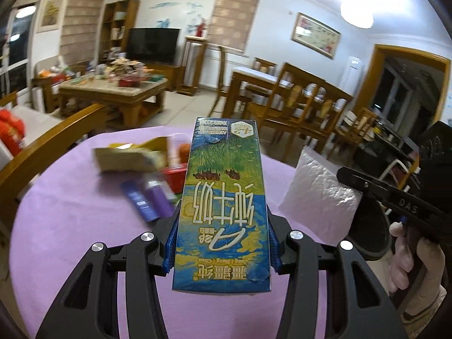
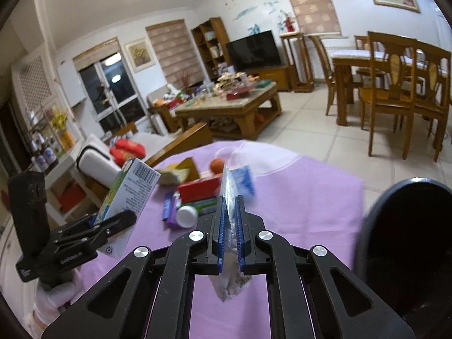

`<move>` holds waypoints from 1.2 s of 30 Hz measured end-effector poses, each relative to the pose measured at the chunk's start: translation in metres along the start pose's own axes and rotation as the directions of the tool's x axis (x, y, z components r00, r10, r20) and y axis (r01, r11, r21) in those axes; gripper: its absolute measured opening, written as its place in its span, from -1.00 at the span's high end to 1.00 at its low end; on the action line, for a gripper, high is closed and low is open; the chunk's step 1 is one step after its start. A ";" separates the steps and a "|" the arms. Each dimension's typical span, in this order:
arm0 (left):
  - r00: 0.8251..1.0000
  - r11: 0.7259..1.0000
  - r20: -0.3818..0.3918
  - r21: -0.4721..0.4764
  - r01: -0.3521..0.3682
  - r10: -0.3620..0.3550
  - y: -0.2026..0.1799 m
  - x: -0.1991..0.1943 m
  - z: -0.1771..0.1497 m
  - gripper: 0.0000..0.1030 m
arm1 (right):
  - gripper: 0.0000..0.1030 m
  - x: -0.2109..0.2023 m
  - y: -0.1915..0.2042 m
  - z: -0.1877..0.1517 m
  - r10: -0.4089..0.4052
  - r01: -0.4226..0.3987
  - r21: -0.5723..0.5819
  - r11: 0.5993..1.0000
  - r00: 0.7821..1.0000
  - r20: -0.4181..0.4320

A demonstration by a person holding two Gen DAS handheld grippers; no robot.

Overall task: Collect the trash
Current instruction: 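Move both held items over the black bin and release them inside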

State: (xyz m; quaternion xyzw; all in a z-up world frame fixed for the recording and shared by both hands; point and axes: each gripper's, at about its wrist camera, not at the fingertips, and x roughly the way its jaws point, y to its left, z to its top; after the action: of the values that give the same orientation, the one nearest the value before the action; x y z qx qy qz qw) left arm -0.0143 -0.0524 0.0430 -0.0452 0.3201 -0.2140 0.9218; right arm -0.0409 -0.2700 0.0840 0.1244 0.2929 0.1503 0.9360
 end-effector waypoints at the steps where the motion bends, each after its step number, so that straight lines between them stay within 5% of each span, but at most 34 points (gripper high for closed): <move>1: 1.000 1.000 -0.004 0.008 0.019 -0.019 -0.010 0.005 0.002 0.06 | 0.96 -0.010 -0.010 0.001 -0.015 0.015 0.006 1.000 1.000 0.010; 7: 0.993 0.993 -0.050 0.057 0.105 -0.103 -0.057 0.042 0.008 0.06 | 0.97 -0.043 -0.061 -0.001 -0.078 0.077 0.052 0.996 0.997 0.026; 11: 0.987 0.987 -0.093 0.075 0.142 -0.135 -0.075 0.064 0.003 0.06 | 0.93 -0.044 -0.089 -0.014 -0.016 0.021 0.100 0.995 0.999 -0.050; 13: 0.984 0.986 -0.110 0.080 0.148 -0.139 -0.078 0.068 -0.004 0.06 | 0.44 -0.037 -0.104 -0.025 -0.011 0.022 0.122 0.992 0.996 -0.088; 14: 0.983 0.986 -0.119 0.082 0.147 -0.137 -0.078 0.070 -0.006 0.06 | -0.29 -0.032 -0.112 -0.034 -0.035 0.049 0.124 0.991 0.993 -0.114; 15: 0.983 0.986 -0.125 0.082 0.147 -0.136 -0.078 0.071 -0.007 0.06 | -0.55 -0.028 -0.117 -0.039 -0.043 0.062 0.144 0.988 0.990 -0.131; 18: 0.982 0.986 -0.138 0.086 0.141 -0.128 -0.073 0.071 -0.015 0.06 | -0.55 -0.034 -0.134 -0.057 -0.007 0.031 0.202 0.979 0.993 -0.122; 21: 0.982 0.987 -0.142 0.088 0.137 -0.123 -0.069 0.068 -0.020 0.06 | -0.58 -0.053 -0.134 -0.067 -0.039 0.054 0.139 0.989 0.994 -0.104; 25: 0.980 0.987 -0.148 0.077 0.144 -0.132 -0.069 0.071 -0.025 0.06 | -0.86 -0.062 -0.127 -0.083 -0.137 0.141 0.014 0.990 0.977 -0.166; 27: 0.978 0.985 -0.155 0.073 0.155 -0.142 -0.072 0.072 -0.028 0.06 | -0.87 -0.059 -0.132 -0.092 -0.175 0.181 0.016 0.983 0.964 -0.202; 32: 0.972 0.978 -0.175 0.108 0.180 -0.160 -0.087 0.072 -0.035 0.06 | -0.84 -0.036 -0.153 -0.099 0.047 0.017 0.244 0.970 0.966 -0.253; 36: 0.971 0.974 -0.183 0.139 0.180 -0.153 -0.089 0.069 -0.038 0.06 | 0.13 -0.035 -0.151 -0.096 0.017 0.032 0.229 0.973 0.978 -0.208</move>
State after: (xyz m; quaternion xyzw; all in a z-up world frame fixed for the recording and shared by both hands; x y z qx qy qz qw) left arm -0.0215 -0.1597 -0.0068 0.0182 0.3753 -0.3181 0.8704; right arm -0.0930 -0.4078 -0.0226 0.2147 0.4053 0.1237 0.8800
